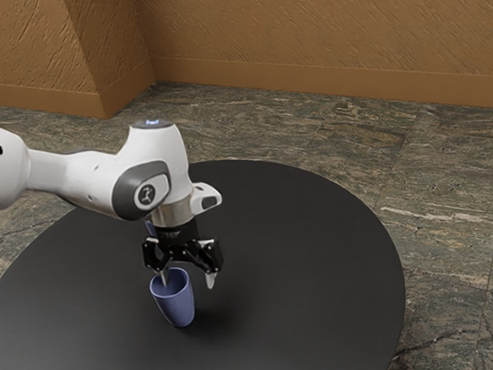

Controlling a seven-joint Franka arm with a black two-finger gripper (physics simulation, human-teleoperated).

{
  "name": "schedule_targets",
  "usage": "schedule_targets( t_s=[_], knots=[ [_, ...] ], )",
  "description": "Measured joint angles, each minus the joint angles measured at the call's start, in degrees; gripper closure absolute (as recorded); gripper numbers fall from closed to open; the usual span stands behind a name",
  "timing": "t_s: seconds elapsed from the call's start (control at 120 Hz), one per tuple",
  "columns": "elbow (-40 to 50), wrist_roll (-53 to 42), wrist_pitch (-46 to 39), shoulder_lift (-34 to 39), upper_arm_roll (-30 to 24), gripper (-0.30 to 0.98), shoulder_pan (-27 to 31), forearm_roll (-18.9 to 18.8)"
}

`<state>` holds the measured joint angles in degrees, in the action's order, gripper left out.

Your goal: Place the right cup onto the left cup

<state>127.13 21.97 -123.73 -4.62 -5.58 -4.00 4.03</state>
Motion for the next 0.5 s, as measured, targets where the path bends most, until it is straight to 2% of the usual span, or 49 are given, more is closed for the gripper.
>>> schedule_targets(
  t_s=[0.5],
  knots=[
    [0.0, 1.8, -2.3, -2.3, 0.0, 0.01, 0.3, 0.0]
  ],
)
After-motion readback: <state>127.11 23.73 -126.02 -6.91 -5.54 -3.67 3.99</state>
